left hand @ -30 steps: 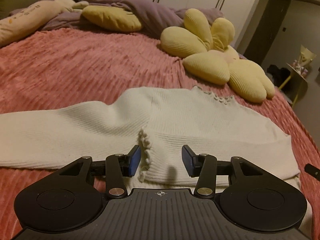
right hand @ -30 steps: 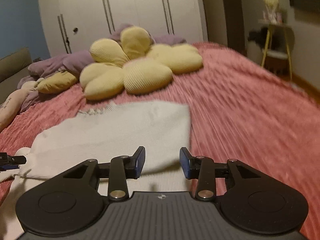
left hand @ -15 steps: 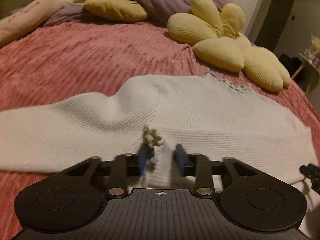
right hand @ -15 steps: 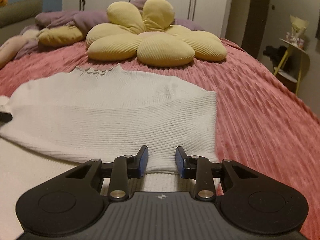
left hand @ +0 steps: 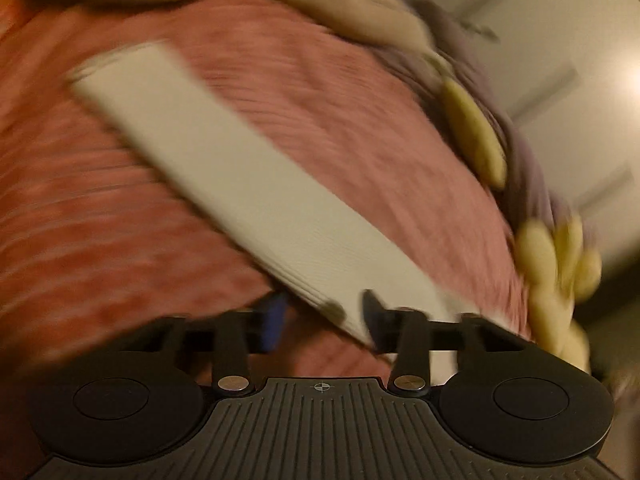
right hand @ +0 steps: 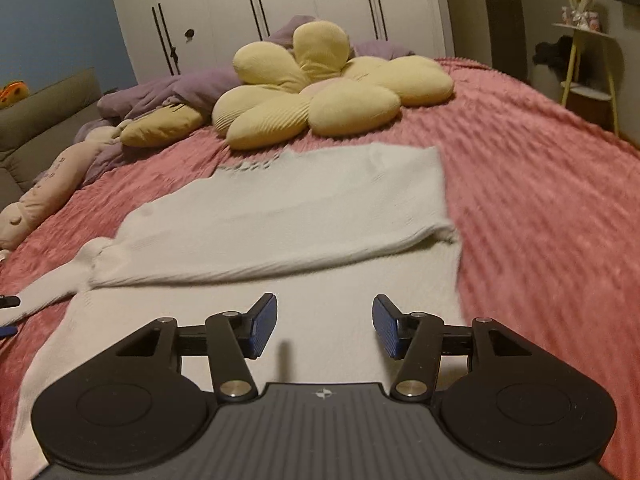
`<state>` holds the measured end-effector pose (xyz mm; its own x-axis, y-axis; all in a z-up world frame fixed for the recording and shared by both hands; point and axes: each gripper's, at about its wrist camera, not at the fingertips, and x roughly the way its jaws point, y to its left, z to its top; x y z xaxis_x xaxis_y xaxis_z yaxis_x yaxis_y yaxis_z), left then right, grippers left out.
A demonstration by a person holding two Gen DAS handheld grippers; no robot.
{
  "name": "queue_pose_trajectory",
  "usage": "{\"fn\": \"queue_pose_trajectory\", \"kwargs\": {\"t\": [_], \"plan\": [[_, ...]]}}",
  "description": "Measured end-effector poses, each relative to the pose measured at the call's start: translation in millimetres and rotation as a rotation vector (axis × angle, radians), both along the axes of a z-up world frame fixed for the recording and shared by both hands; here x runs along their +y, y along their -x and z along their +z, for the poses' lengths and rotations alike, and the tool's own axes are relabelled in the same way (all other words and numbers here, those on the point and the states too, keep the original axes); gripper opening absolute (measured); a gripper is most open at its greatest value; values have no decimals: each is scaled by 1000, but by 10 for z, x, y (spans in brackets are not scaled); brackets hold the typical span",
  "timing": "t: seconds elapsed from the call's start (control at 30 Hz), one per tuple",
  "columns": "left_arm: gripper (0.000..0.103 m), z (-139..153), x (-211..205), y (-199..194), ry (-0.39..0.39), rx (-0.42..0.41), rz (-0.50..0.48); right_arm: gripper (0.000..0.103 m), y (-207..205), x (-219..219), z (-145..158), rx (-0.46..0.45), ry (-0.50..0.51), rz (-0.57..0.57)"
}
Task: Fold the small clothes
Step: 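Grasp the other sleeve with the left tool and fold it across the body, then lay the folded sleeve down and open the left tool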
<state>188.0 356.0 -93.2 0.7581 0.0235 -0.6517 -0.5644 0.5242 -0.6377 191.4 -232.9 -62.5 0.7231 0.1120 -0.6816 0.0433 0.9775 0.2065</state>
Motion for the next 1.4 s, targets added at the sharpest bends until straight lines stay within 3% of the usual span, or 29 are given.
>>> {"fn": "queue_pose_trajectory", "kwargs": {"t": [0.13,0.2,0.23,0.3,0.4,0.47,0.6,0.7,0.8,0.83,0.87,0.93,1.0,1.07,1.2,1.33,1.4], "plan": [[36,-111,359,111,106,-75,126,53,-16,108,0,17,12,18],[30,-175,492,112,156,-103,177,53,-21,144,7,19,12,22],[23,-202,550,103,175,-110,199,53,-24,160,6,20,12,24],[11,-236,624,70,198,-104,221,53,-30,179,1,26,10,23],[9,-178,624,55,170,-90,188,53,-28,175,-9,33,0,22],[9,11,499,-6,72,-103,118,53,-22,162,-3,26,1,21],[9,488,-85,-205,-39,-205,-96,53,8,100,16,9,-3,18],[9,947,-913,-430,-198,-297,-358,53,25,40,34,-1,-12,4],[10,1135,-1866,-590,-252,-365,-613,53,55,12,61,-16,-25,-5],[15,1114,-2161,-645,-260,-349,-679,53,64,-2,71,-23,-29,-9],[34,1052,-2433,-699,-278,-328,-733,53,70,-12,77,-25,-34,-11],[52,853,-2872,-733,-333,-269,-807,53,76,-39,89,-27,-50,-13],[52,629,-3115,-726,-369,-186,-852,53,77,-76,108,-24,-59,-11],[52,497,-3099,-686,-399,-132,-854,53,71,-122,142,-28,-68,1],[56,429,-2893,-435,-465,-91,-819,53,-42,-161,174,-34,-93,54],[60,384,-2429,-273,-386,-64,-706,53,-273,217,198,-45,-87,175],[60,384,-2293,-249,-389,-42,-664,54,-382,504,185,-55,-65,242]]}}
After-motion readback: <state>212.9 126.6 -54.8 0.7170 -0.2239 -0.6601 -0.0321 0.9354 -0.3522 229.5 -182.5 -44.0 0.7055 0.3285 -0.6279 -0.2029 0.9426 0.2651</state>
